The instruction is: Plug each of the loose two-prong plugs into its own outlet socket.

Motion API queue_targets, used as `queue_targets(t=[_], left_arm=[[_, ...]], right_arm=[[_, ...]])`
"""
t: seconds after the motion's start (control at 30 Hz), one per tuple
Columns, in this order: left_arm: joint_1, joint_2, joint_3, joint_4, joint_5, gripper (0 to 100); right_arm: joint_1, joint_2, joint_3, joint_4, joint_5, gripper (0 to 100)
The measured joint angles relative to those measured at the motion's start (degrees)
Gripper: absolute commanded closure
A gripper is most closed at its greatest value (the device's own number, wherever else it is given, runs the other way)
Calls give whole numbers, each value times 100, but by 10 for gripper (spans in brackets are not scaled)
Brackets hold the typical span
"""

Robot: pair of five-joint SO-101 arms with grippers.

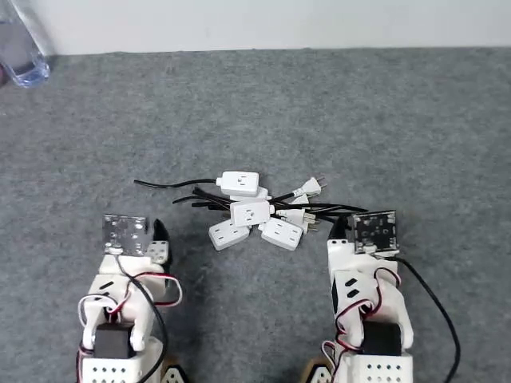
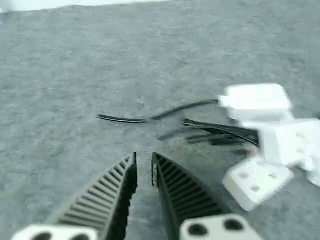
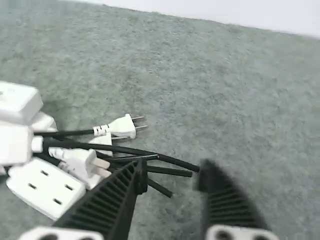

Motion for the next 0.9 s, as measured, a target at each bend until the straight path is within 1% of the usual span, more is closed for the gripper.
queue_targets(t=[0.13, 0.23, 0.37, 0.47, 0.57, 0.63, 0.73, 0.8, 0.9], left_arm=[[-519, 0, -149, 0, 0, 946], [-765, 0, -185, 0, 9, 945], [-809, 0, -185, 0, 0, 945], [-809, 0, -185, 0, -62, 945], [-826, 0, -185, 0, -747, 945], [-853, 0, -220, 0, -976, 945], [-862, 0, -501, 0, -985, 934], [-800, 0, -721, 79, -985, 897], [-387, 0, -932, 264, -976, 829]], right_arm=[[-88, 0, 0, 0, -35, 766], [-88, 0, 0, 0, -352, 700], [-97, 0, 0, 0, -862, 696], [-88, 0, 0, 0, -1046, 695], [-26, 0, 0, 0, -1055, 694], [-211, 0, 0, 18, -800, 695], [-396, 0, 0, 167, -413, 695], [-396, 0, 0, 176, -360, 695], [-404, 0, 0, 176, -325, 696]])
